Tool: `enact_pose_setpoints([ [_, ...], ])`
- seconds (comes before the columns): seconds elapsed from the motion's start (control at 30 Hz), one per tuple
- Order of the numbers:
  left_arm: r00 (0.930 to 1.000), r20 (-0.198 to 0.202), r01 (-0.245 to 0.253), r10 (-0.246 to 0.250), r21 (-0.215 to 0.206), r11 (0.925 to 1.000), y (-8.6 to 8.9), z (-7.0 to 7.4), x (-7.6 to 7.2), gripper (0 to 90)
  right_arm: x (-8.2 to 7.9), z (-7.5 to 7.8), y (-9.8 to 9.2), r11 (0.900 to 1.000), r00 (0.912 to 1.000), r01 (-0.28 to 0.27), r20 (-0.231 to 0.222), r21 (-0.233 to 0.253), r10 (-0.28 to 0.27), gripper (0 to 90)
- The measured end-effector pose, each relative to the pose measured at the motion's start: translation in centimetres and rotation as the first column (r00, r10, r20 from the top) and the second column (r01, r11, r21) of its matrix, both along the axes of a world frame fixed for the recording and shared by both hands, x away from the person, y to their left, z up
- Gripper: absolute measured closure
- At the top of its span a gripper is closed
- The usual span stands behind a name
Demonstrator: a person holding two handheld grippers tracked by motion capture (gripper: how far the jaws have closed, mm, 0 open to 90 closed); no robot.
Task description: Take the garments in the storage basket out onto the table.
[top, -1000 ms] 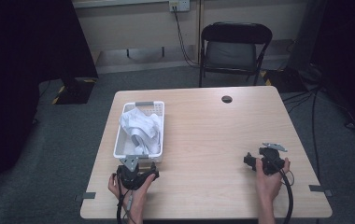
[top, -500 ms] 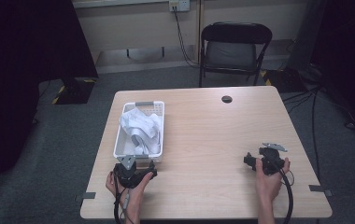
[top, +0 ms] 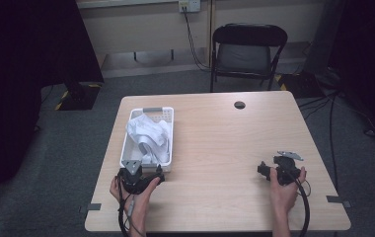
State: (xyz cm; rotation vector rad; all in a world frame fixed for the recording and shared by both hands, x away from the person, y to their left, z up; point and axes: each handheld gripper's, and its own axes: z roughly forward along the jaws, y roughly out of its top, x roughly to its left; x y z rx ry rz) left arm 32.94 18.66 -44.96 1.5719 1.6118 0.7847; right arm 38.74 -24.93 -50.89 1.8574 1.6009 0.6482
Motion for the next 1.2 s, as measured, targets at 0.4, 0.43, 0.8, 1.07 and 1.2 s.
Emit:
enact_pose_setpoints([
  [0.4,0.9999,0.014,-0.002,0.002,0.000,1.0000,0.7,0.9,0.9,2.3,0.0,0.0,0.0,1.000,1.0000,0.000,0.000,0.000,0.000,0.0],
  [0.43,0.9998,0.020,-0.001,0.001,-0.004,1.0000,0.8,1.1,1.0,2.3,0.0,0.0,0.0,1.000,1.0000,0.000,0.000,0.000,0.000,0.0],
  [0.8,0.9989,0.046,0.005,-0.005,-0.001,1.0000,0.9,2.3,2.0,2.7,0.0,0.0,0.0,1.000,1.0000,0.000,0.000,0.000,0.000,0.0],
  [1.07,0.9983,0.057,0.011,-0.011,0.000,0.9999,1.0,3.1,2.7,2.3,0.0,0.0,0.0,1.000,1.0000,0.000,0.000,0.000,0.000,0.0],
  [1.2,0.9970,0.076,0.014,-0.014,0.001,0.9999,1.2,3.4,3.3,1.5,0.0,0.0,0.0,1.000,1.0000,0.000,0.000,0.000,0.000,0.0],
])
